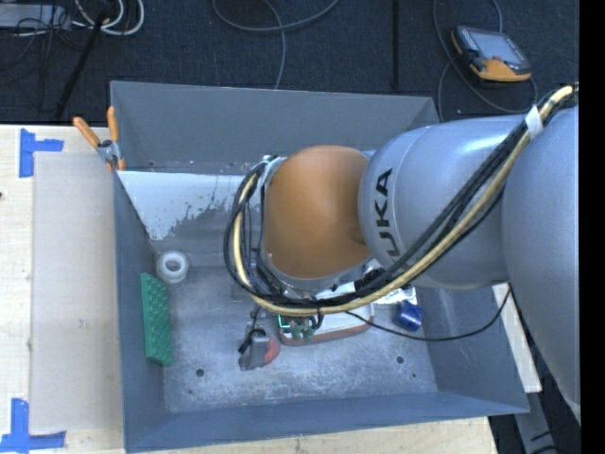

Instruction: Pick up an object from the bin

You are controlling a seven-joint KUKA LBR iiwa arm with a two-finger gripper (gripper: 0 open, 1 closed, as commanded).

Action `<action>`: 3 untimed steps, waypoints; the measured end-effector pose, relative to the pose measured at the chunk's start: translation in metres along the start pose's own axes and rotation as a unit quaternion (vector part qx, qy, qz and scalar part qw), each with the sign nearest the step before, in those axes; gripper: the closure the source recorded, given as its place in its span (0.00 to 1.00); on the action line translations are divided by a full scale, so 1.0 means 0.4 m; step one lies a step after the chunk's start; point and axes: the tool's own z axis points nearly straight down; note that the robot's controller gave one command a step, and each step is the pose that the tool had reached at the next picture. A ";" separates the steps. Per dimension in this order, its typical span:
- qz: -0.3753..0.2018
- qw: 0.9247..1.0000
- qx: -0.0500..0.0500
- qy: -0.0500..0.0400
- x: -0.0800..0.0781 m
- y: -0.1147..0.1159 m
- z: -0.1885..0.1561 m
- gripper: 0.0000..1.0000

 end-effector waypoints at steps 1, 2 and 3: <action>-0.163 0.987 0.000 -0.002 -0.026 -0.093 0.244 0.00; -0.162 0.987 0.000 -0.004 -0.029 -0.092 0.241 1.00; -0.280 0.960 0.001 -0.007 -0.033 -0.189 0.005 1.00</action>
Offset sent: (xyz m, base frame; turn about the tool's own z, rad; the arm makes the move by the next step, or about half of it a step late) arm 0.0110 -0.0368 -0.0959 -0.3292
